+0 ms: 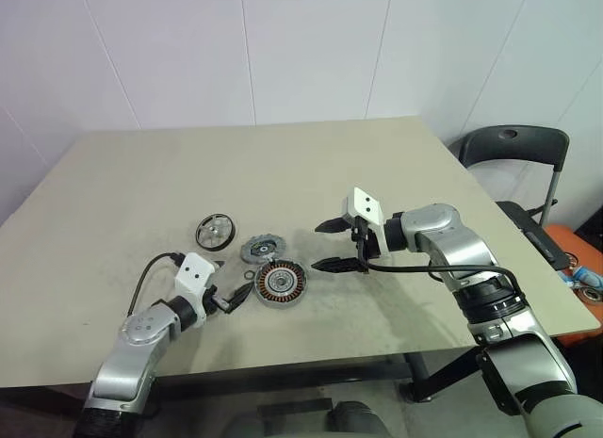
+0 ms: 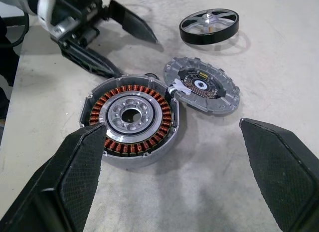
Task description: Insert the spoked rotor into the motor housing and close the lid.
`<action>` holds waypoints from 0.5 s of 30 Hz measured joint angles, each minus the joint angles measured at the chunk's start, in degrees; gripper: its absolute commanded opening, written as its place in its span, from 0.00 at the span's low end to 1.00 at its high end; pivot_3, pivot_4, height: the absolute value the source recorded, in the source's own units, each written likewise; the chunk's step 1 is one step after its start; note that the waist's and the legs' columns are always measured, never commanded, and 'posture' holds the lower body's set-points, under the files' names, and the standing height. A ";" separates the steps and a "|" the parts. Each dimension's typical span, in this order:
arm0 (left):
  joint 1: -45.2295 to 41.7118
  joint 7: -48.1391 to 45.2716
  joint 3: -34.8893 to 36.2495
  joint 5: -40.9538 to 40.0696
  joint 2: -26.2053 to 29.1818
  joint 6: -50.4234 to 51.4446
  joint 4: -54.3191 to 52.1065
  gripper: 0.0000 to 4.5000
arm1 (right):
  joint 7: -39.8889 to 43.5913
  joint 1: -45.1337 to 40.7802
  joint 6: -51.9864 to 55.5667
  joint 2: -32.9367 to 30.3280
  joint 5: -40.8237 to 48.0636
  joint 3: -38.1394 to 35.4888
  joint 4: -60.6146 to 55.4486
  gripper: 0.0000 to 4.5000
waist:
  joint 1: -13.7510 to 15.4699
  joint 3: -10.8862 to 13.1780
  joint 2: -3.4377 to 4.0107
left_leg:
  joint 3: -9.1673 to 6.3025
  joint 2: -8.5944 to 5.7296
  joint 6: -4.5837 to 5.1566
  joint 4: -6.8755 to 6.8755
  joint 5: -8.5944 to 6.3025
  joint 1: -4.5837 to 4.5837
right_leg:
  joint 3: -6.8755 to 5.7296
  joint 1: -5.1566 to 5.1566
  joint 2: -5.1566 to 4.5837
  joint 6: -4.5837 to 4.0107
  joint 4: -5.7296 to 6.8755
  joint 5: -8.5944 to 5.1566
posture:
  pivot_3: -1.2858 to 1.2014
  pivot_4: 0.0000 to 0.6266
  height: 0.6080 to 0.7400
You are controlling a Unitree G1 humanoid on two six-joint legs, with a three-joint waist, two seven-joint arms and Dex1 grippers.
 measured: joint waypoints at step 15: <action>-8.26 -2.99 -1.85 1.67 -2.17 -3.51 10.51 1.00 | -0.02 -0.01 1.28 -0.93 0.57 -0.02 -0.05 0.99 | 1.53 -0.02 0.03 | 0.00 -0.05 0.00 0.05 0.00 -0.01 | -0.01 0.01 -0.01 0.01 0.02 0.00 | 0.52 0.00 1.00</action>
